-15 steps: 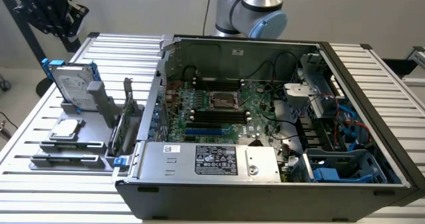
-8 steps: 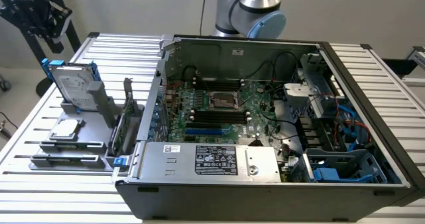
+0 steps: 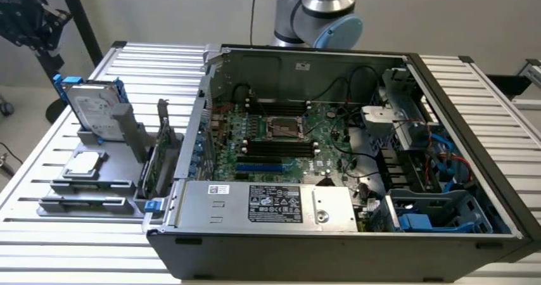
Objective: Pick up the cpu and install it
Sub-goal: 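Reach for the cpu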
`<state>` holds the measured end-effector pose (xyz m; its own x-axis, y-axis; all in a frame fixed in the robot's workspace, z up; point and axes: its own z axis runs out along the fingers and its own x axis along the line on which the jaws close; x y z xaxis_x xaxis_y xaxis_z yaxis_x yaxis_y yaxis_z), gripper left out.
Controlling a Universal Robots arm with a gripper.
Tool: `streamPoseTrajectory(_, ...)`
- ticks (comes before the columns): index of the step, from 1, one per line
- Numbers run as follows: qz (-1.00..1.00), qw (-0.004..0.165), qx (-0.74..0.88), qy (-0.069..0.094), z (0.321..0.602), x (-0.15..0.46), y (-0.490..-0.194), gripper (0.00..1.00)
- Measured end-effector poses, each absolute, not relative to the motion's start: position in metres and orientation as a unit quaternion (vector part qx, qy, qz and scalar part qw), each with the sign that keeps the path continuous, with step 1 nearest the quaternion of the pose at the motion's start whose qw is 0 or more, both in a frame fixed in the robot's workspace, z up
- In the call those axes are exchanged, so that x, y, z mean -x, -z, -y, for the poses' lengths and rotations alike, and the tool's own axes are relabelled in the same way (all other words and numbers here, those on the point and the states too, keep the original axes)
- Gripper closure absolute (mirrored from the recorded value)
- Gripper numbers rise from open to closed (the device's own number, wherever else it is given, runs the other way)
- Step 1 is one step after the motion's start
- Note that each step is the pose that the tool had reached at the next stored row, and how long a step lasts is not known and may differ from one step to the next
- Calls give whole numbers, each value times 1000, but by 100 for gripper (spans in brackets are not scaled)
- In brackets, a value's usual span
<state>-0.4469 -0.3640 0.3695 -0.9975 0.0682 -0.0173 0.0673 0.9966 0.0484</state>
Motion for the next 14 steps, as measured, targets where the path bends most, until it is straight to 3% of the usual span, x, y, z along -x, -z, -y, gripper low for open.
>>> streamPoseTrajectory(14, -999, 0, -31, -24, 412, 450, -359, 90)
